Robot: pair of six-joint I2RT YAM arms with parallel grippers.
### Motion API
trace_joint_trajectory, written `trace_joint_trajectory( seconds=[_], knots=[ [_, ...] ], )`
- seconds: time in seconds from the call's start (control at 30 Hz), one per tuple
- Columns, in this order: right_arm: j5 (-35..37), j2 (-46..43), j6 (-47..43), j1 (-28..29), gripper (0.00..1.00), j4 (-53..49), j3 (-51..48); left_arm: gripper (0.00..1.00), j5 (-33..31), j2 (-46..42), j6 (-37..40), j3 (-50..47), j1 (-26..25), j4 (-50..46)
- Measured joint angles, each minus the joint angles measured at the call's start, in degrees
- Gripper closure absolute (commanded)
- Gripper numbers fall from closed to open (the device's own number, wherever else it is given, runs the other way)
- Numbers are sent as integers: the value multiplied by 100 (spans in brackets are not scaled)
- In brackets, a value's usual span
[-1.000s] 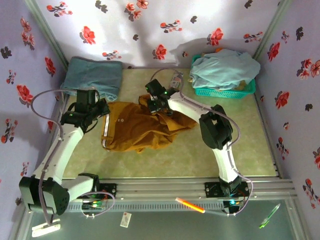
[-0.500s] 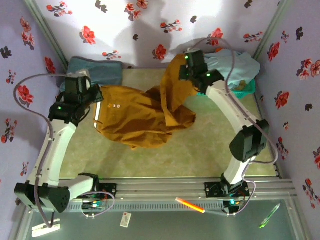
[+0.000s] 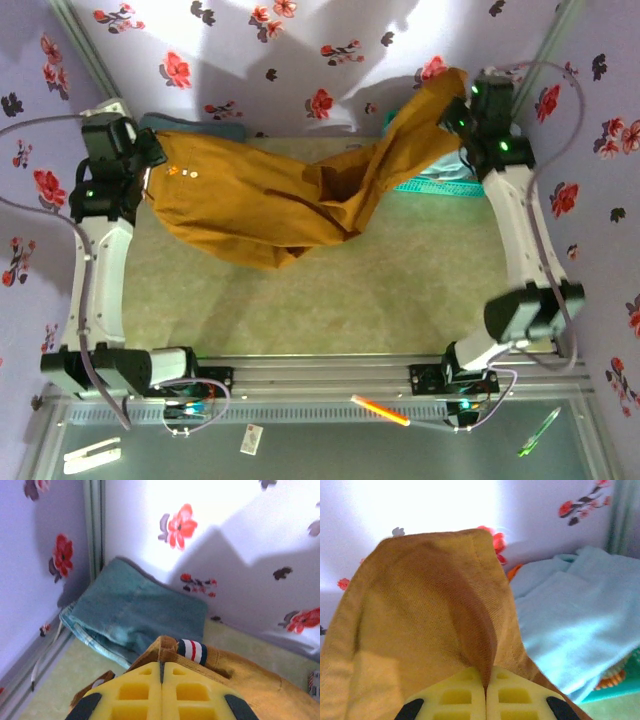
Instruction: Fold and stack the trousers
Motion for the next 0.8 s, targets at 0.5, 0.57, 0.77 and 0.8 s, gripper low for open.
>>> trace_joint_trajectory(
  seconds=[0.5,0.57,0.77,0.8],
  knots=[
    [-11,-3399,1460,-2380,24,216,-5477,89,-138,-3711,-1620,-3733,1102,407],
    [-87,-3377,1484,-2463,24,98,-5517,79,125,-3611,-1749,-3827,1102,273],
    [-879,-3595,1480,-2404,22,155,-5230,26,944,-3318,-2068,-3858,1102,116],
    [-1051,-3556,1482,-2304,22,170,-5141,22,1073,-3241,-2098,-3858,1102,105]
  ],
)
